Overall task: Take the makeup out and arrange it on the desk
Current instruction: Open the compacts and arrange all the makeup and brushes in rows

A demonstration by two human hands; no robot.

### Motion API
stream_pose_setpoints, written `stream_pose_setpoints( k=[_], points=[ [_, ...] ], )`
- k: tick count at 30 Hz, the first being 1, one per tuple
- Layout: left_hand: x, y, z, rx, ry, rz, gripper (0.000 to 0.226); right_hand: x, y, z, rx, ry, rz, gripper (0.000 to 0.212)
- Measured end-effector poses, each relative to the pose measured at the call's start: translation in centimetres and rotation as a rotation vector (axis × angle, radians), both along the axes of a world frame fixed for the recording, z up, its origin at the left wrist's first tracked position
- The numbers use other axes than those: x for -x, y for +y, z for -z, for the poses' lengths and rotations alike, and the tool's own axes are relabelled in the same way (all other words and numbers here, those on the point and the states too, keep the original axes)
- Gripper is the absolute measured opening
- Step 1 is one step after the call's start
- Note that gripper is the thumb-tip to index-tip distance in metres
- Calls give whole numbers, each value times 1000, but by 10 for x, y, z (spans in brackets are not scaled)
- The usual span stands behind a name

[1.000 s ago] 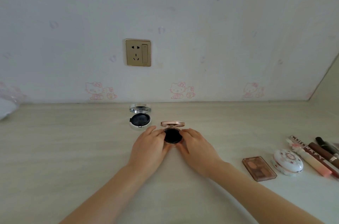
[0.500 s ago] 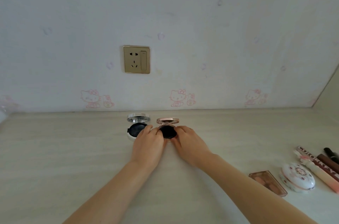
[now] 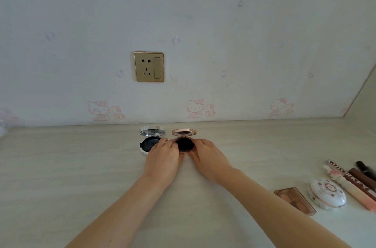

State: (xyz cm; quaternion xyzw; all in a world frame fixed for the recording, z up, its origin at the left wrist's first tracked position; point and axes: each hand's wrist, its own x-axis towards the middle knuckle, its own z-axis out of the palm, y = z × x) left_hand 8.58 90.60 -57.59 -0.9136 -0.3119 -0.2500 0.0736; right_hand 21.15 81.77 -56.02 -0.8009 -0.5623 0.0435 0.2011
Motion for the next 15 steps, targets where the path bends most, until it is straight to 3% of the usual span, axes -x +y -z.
stream_pose_setpoints(
  k=[10,15],
  points=[
    [7,-46,0,73,-48,86,25,-17,-70,-12,85,-130,30,46],
    [-12,-87,-5,227,-76,214,36,-32,-122,-26,97,-169,97,45]
  ],
)
